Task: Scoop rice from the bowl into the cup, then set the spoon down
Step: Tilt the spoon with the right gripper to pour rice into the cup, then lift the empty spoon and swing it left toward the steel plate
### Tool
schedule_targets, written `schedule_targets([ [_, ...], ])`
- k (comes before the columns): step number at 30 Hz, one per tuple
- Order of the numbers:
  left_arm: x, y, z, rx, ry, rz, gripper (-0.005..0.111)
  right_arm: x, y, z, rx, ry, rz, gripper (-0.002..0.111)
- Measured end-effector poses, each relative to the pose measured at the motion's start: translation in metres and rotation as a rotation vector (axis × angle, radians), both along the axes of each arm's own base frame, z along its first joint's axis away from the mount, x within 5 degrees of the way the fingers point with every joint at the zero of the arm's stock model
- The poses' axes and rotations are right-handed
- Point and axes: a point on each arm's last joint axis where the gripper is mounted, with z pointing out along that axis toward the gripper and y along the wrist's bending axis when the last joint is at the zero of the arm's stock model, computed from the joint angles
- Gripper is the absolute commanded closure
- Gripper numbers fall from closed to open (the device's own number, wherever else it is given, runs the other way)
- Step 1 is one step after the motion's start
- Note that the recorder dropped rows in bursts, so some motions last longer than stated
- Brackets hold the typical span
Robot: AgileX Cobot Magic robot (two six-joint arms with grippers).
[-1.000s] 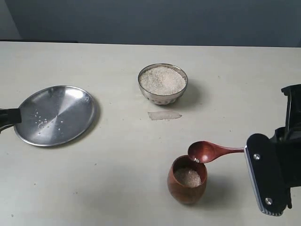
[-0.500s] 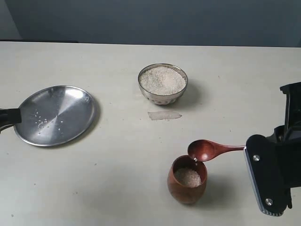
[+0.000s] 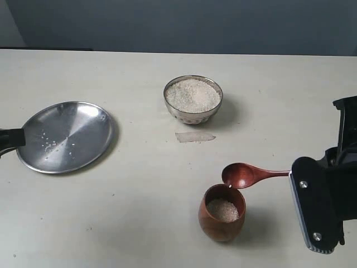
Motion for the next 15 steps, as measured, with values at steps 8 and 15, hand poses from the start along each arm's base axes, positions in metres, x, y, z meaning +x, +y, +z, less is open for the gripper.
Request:
schedule_targets([
  [8,0.0000,0.0000,0.0000,0.000,0.000,0.000,0.106,0.0009,-0.0002,0.0007,-0.005,-0.013,0.003,0.109],
  [15,0.0000,0.0000,0.0000,0.000,0.000,0.000,0.106,0.0012,0.0001,0.0009,0.027,-0.016,-0.034,0.109],
])
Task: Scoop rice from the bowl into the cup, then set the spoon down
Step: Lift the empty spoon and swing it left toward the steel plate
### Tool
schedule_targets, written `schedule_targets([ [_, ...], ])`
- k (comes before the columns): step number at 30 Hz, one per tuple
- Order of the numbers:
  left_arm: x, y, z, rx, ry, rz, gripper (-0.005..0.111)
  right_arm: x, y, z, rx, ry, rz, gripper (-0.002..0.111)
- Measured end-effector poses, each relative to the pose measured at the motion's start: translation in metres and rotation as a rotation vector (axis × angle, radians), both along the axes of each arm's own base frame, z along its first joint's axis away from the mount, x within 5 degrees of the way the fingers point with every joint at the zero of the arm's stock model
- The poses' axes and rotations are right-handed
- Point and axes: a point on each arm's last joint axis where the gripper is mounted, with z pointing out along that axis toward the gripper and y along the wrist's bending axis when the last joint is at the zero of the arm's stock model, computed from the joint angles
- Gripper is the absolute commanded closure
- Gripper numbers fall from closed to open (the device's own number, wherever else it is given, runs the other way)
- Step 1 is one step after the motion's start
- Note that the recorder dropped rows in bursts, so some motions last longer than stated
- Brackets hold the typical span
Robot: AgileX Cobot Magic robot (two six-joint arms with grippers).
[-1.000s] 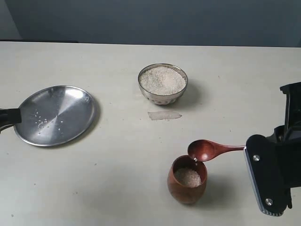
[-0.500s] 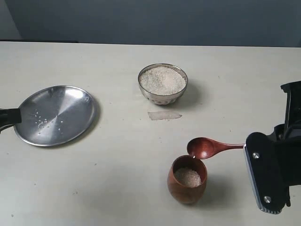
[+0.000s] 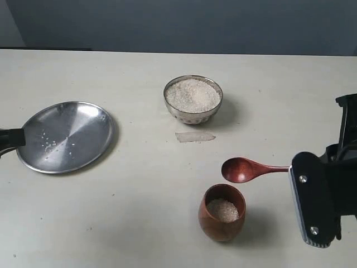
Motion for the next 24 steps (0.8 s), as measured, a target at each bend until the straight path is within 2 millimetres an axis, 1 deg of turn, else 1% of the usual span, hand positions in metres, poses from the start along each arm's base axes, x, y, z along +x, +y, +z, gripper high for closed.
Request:
schedule_targets([
  [2,0.000,0.000,0.000,0.000,0.000,0.000,0.106,0.000,0.002,0.000,0.067,-0.005,-0.050,0.109],
  [9,0.000,0.000,0.000,0.000,0.000,0.000,0.106,0.003,0.016,0.004,0.405,-0.010,-0.213,0.109],
  [13,0.000,0.000,0.000,0.000,0.000,0.000,0.106,0.003,0.029,0.009,0.658,0.019,-0.283,0.109],
  [16,0.000,0.000,0.000,0.000,0.000,0.000,0.106,0.003,0.041,0.015,0.886,0.071,-0.335,0.109],
  [19,0.000,0.000,0.000,0.000,0.000,0.000,0.106,0.004,0.053,0.020,1.056,0.125,-0.359,0.109],
  [21,0.000,0.000,0.000,0.000,0.000,0.000,0.106,0.006,0.060,0.020,1.104,0.146,-0.374,0.109],
  [24,0.000,0.000,0.000,0.000,0.000,0.000,0.106,0.014,0.073,0.018,1.110,0.162,-0.399,0.109],
])
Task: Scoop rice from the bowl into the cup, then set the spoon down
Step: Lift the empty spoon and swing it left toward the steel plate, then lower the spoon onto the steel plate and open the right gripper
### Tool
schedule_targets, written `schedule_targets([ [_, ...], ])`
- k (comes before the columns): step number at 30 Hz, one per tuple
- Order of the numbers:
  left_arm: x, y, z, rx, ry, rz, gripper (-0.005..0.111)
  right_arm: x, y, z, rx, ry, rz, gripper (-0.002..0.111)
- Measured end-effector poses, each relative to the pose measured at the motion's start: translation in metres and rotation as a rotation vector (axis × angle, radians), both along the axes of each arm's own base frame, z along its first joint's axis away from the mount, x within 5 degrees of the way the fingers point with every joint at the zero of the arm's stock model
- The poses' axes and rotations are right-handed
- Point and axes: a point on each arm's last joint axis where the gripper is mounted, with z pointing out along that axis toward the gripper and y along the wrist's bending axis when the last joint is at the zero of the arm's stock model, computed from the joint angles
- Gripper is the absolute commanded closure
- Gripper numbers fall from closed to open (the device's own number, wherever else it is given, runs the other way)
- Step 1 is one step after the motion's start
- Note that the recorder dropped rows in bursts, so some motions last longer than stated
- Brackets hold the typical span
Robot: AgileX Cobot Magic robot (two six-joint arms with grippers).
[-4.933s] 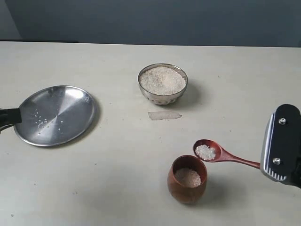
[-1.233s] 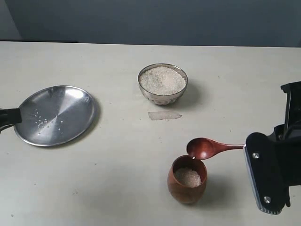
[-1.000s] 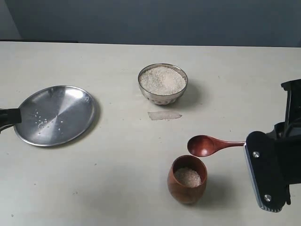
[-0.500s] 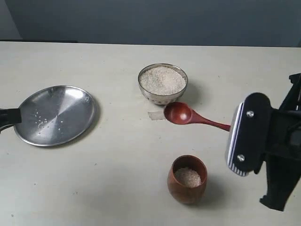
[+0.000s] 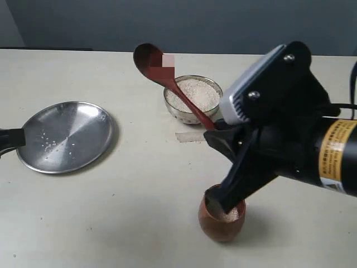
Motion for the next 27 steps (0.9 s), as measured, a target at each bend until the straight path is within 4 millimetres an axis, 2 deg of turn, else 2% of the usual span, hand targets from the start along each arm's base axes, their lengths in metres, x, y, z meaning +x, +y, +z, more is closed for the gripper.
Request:
schedule_targets([
  [8,0.000,0.000,0.000,0.000,0.000,0.000,0.106,0.022,0.048,-0.009,0.010,0.043,0.059,0.109],
  [15,0.000,0.000,0.000,0.000,0.000,0.000,0.106,0.047,0.091,-0.030,-0.002,0.116,0.048,0.109],
  [20,0.000,0.000,0.000,0.000,0.000,0.000,0.106,0.068,0.128,-0.049,0.039,0.203,-0.007,0.109],
  [27,0.000,0.000,0.000,0.000,0.000,0.000,0.106,0.107,0.164,-0.071,0.147,0.289,-0.087,0.109],
])
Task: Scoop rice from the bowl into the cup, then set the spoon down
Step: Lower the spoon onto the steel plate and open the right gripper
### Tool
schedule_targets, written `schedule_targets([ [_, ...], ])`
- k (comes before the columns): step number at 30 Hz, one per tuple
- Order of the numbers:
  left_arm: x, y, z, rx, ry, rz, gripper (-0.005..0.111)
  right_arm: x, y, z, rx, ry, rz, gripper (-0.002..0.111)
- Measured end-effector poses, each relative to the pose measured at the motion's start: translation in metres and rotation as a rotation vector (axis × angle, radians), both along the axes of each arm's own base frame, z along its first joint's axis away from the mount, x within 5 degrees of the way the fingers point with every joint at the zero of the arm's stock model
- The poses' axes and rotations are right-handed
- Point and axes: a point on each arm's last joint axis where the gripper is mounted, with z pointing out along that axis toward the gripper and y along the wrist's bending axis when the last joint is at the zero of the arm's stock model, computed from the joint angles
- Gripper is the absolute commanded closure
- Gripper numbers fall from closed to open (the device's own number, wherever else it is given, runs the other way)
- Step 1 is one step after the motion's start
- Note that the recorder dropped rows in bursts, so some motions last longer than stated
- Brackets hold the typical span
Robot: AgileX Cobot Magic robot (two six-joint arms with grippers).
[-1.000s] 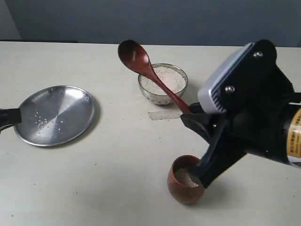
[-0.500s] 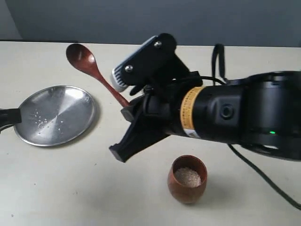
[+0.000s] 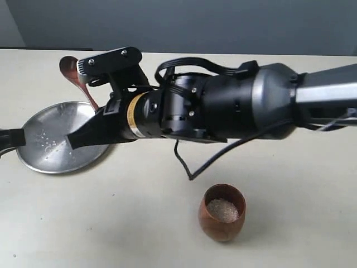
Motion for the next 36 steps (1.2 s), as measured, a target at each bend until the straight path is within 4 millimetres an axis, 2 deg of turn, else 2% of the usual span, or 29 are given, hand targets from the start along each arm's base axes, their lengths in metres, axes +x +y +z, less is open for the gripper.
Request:
schedule_targets([
  [5,0.000,0.000,0.000,0.000,0.000,0.000,0.106,0.018,0.026,-0.017,0.009,0.006,-0.002,0.109],
  [17,0.000,0.000,0.000,0.000,0.000,0.000,0.106,0.044,0.066,-0.048,0.055,0.047,-0.041,0.109],
  [27,0.000,0.000,0.000,0.000,0.000,0.000,0.106,0.052,0.071,-0.084,-0.030,0.102,-0.103,0.109],
  [36,0.000,0.000,0.000,0.000,0.000,0.000,0.106,0.053,0.071,-0.088,-0.040,0.106,-0.106,0.109],
])
